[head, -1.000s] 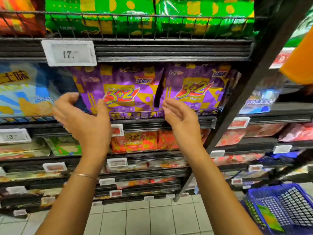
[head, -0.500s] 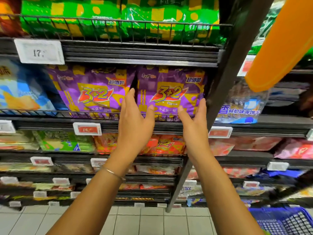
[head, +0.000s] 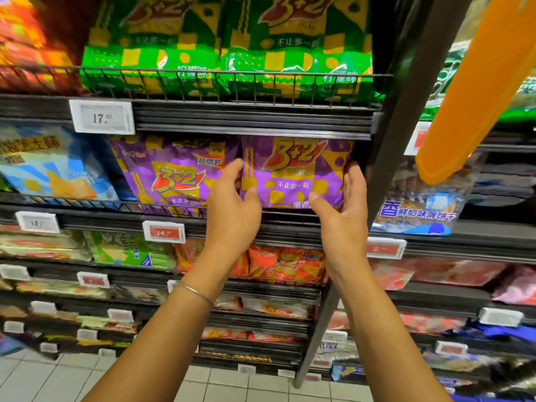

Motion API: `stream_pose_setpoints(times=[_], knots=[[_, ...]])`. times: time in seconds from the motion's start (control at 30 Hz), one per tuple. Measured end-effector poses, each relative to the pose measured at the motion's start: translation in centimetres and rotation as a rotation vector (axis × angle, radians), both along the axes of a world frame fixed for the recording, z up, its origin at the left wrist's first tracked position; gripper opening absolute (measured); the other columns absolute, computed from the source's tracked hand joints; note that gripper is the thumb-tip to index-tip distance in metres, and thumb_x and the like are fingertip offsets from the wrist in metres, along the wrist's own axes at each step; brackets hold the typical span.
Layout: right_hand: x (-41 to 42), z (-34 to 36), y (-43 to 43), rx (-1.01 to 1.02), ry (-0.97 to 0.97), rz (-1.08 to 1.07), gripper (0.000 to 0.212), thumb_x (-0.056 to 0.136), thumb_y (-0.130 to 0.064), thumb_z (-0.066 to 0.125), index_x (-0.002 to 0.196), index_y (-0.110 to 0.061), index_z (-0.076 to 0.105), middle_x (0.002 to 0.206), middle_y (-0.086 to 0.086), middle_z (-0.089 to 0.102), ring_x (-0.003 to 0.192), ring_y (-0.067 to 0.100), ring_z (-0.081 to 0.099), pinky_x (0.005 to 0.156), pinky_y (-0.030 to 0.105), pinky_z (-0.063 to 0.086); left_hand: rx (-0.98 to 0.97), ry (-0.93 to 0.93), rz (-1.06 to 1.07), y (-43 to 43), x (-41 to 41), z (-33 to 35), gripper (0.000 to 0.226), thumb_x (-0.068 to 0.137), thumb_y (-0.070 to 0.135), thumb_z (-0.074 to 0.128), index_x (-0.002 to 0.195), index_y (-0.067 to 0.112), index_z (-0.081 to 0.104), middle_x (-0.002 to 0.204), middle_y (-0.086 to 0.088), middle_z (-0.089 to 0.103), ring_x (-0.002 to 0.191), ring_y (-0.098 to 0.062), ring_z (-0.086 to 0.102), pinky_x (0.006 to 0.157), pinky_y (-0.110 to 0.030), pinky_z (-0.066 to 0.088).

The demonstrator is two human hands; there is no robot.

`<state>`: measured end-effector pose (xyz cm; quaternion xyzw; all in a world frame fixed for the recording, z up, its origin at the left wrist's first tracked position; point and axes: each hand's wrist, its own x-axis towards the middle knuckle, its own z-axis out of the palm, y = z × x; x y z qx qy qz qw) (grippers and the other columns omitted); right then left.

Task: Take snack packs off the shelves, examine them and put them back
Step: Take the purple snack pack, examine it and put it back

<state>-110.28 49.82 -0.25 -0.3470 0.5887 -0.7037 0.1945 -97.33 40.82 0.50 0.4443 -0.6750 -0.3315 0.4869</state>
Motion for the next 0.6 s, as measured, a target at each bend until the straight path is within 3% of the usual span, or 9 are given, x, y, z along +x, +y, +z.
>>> stream_pose_setpoints(times=[0.1,0.2,0.3,0.4,0.5,0.6], knots=[[-0.4,0.3,0.4,-0.008,0.065,0.015,0.08,0.093,-0.01,0.071,0.16,-0.025,0.03,0.161,-0.005,0.041,0.14,0.002,0.045,0.121,0.04,0.037,-0.124,0.109,0.072,0.4,0.3,1.1,0.037,0.094,0.003,0.069,0.131,0.003,0.064,0.127,-0.014,0.067,0.106,-0.02,0.066,0.1,-0.034,0.054],[-0.2,-0.8,1.3,-0.036,0.104,0.035,0.072,0.094,-0.004,0.07,0.155,-0.023,0.038,0.154,-0.004,0.049,0.138,0.006,0.05,0.117,0.038,0.043,-0.237,0.117,0.151,1.1,1.1,1.0,0.035,0.092,0.016,0.076,0.125,0.012,0.067,0.12,-0.007,0.068,0.099,-0.01,0.063,0.089,-0.016,0.048],[0.3,-2.2,1.7,-0.059,0.058,0.02,0.063,0.093,0.002,0.071,0.148,-0.017,0.048,0.146,-0.001,0.057,0.131,0.01,0.058,0.111,0.038,0.049,-0.131,0.119,0.108,1.3,1.9,-0.4,0.048,0.088,0.017,0.084,0.13,0.014,0.063,0.122,-0.009,0.067,0.097,-0.017,0.066,0.089,-0.029,0.055],[0.6,-3.5,2.1,-0.061,-0.006,0.009,0.059,0.092,0.003,0.071,0.141,-0.023,0.051,0.141,-0.003,0.06,0.129,0.007,0.059,0.108,0.034,0.051,-0.038,0.125,0.113,1.9,2.5,-2.4,0.052,0.085,0.016,0.087,0.128,0.015,0.057,0.129,-0.014,0.061,0.1,-0.026,0.069,0.091,-0.042,0.058],[1.1,-4.8,2.9,-0.036,-0.043,-0.023,0.056,0.093,0.002,0.071,0.141,-0.021,0.053,0.138,-0.004,0.062,0.127,0.006,0.059,0.106,0.037,0.054,0.058,0.243,0.14,2.5,3.0,-4.2,0.055,0.082,0.017,0.089,0.117,0.016,0.047,0.122,-0.009,0.058,0.095,-0.013,0.068,0.081,-0.023,0.055],[1.3,-6.6,3.7,0.027,-0.097,-0.063,0.057,0.093,0.001,0.072,0.143,-0.018,0.053,0.139,0.003,0.06,0.124,0.008,0.061,0.101,0.045,0.057,0.222,0.254,0.088,2.8,3.2,-5.5,0.048,0.084,0.024,0.087,0.118,0.01,0.055,0.108,0.003,0.068,0.091,-0.005,0.072,0.076,-0.015,0.054]])
